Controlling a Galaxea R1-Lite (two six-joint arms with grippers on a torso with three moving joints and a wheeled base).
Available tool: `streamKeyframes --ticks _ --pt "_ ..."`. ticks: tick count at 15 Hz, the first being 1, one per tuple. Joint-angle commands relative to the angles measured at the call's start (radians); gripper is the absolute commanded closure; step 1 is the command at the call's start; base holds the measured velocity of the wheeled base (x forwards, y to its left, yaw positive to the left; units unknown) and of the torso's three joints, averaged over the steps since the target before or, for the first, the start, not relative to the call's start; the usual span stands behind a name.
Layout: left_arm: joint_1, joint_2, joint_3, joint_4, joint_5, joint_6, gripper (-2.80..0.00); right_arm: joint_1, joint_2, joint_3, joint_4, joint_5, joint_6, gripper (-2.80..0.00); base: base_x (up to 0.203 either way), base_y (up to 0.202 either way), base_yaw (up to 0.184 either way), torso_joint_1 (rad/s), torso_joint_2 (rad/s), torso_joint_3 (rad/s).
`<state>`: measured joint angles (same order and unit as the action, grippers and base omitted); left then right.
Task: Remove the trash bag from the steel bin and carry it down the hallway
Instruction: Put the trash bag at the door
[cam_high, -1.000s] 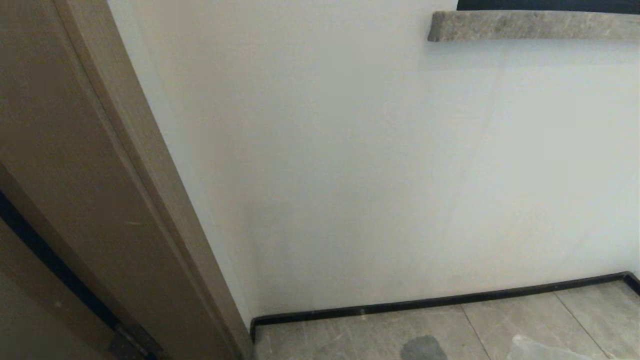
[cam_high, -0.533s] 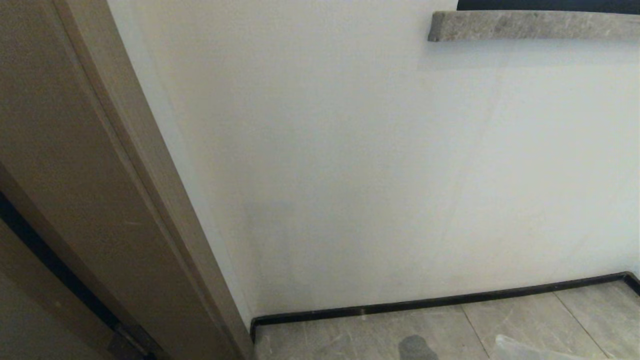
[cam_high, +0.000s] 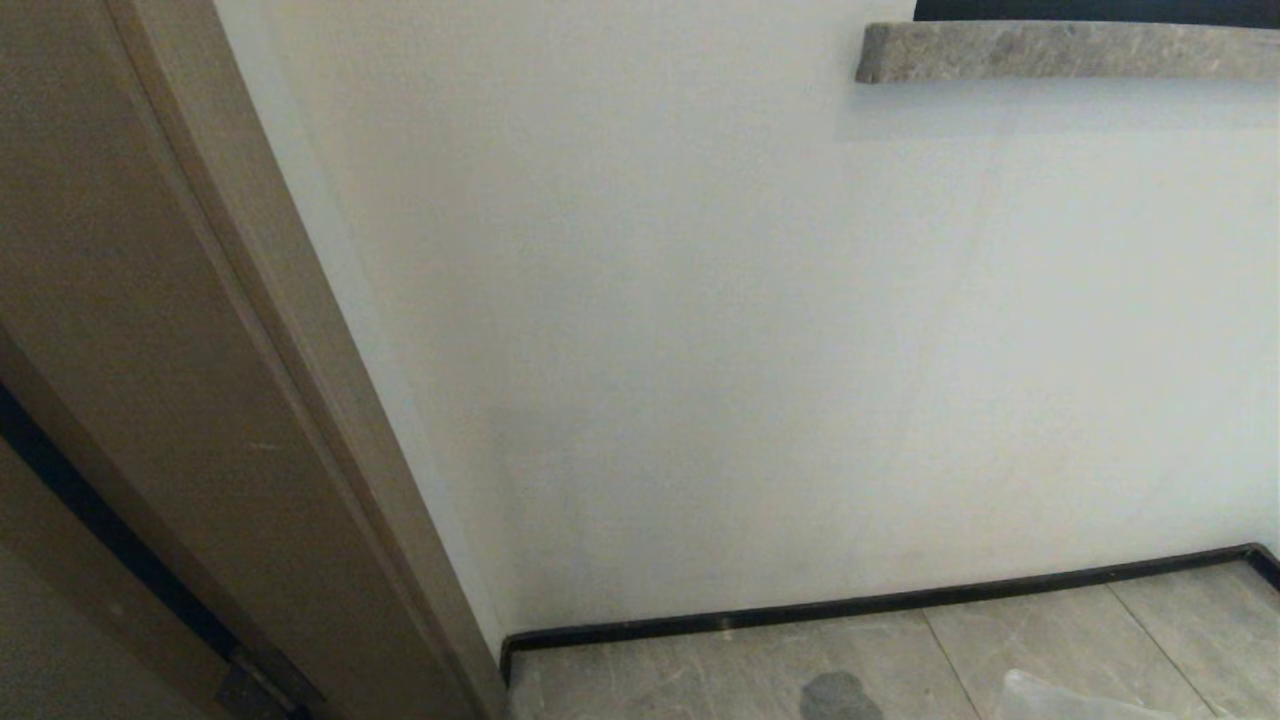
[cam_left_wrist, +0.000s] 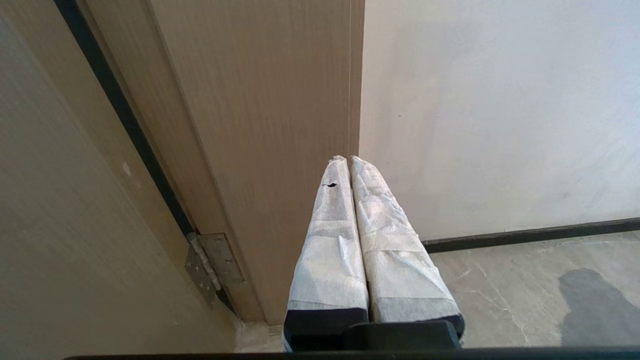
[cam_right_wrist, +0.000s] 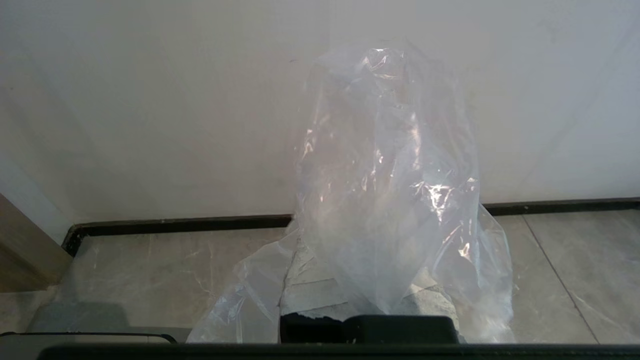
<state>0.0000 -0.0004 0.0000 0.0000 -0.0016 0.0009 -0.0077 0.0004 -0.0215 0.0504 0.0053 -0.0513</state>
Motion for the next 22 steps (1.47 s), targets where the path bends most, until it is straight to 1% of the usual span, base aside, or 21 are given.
streamKeyframes --ticks 1,9,11,16,17,22 --pt "0.0 0.0 0.0 0.0 0.0 0.001 0.0 0.0 0.0 0.0 0.002 0.001 -0.001 0.0 0.0 0.0 0.0 0.0 0.0 0.0" --pt "0.0 0.0 0.0 0.0 0.0 0.001 0.0 0.0 0.0 0.001 0.002 -0.007 0.013 0.0 0.0 0.0 0.0 0.0 0.0 0.0" --pt "0.0 0.0 0.0 0.002 0.0 0.011 0.0 0.0 0.0 0.002 0.002 -0.007 0.013 0.0 0.0 0.0 0.0 0.0 0.0 0.0" --pt "0.0 0.0 0.0 0.002 0.002 -0.001 0.0 0.0 0.0 0.002 0.002 -0.007 0.01 0.0 0.0 0.0 0.0 0.0 0.0 0.0" --pt "0.0 0.0 0.0 0.0 0.0 0.007 0.0 -0.001 0.001 -0.001 0.002 -0.007 0.011 0.0 0.0 0.0 0.0 0.002 0.0 -0.082" --pt "0.0 0.0 0.0 -0.002 0.002 -0.001 0.0 -0.001 0.0 0.0 0.002 -0.008 0.013 0.0 0.0 0.0 0.0 0.003 0.0 -0.175"
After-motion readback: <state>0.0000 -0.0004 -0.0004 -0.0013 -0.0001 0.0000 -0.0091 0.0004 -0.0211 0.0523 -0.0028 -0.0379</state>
